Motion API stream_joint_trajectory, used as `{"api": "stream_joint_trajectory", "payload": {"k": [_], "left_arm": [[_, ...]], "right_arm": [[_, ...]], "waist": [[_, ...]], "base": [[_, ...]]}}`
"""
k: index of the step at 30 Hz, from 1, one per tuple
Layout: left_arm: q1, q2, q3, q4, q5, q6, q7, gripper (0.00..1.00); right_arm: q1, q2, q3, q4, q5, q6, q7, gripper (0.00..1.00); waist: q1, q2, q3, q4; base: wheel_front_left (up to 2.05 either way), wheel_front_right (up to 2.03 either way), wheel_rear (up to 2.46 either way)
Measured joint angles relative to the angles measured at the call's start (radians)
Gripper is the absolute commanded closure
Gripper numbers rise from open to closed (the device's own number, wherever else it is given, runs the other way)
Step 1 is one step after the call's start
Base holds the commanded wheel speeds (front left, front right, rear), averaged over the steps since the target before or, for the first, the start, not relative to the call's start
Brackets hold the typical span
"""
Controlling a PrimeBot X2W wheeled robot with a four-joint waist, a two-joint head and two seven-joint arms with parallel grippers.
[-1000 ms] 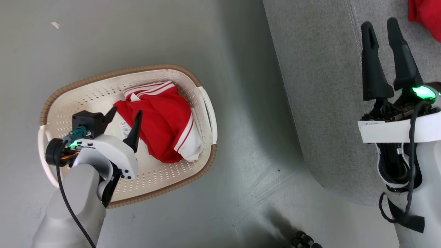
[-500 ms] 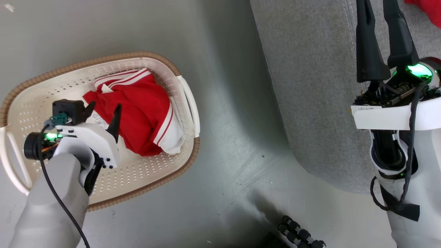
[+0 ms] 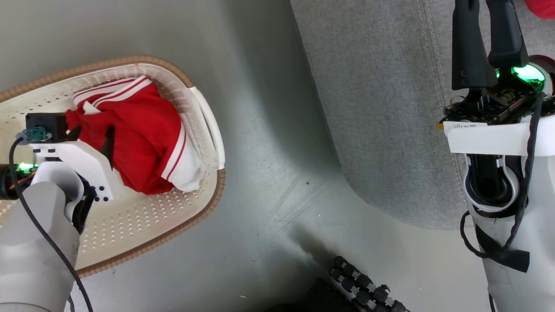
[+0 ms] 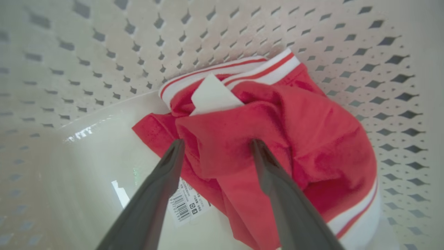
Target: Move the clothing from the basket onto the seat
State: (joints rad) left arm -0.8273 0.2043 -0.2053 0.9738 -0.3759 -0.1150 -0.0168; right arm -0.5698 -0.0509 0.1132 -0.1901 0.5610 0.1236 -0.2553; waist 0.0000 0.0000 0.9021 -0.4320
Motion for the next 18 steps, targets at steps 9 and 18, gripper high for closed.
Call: {"api": "stream_joint_trajectory", "payload": {"k": [9, 18], "left_arm": [[-0.027, 0.019, 0.001, 0.050, -0.003, 0.001, 0.057, 0.00], [-0.052, 0.018, -0.019, 0.060, -0.009, -0.003, 0.061, 1.00]], "right_arm": [[-0.012, 0.005, 0.011, -0.002, 0.006, 0.000, 0.000, 0.00], [-0.018, 0.007, 0.027, 0.005, 0.012, 0.000, 0.000, 0.00]], "waist": [[0.0000, 0.0000, 0.030, -0.044], [0.0000, 0.0000, 0.040, -0.071]], "base": [[0.00, 0.00, 0.00], [0.00, 0.00, 0.00]]}}
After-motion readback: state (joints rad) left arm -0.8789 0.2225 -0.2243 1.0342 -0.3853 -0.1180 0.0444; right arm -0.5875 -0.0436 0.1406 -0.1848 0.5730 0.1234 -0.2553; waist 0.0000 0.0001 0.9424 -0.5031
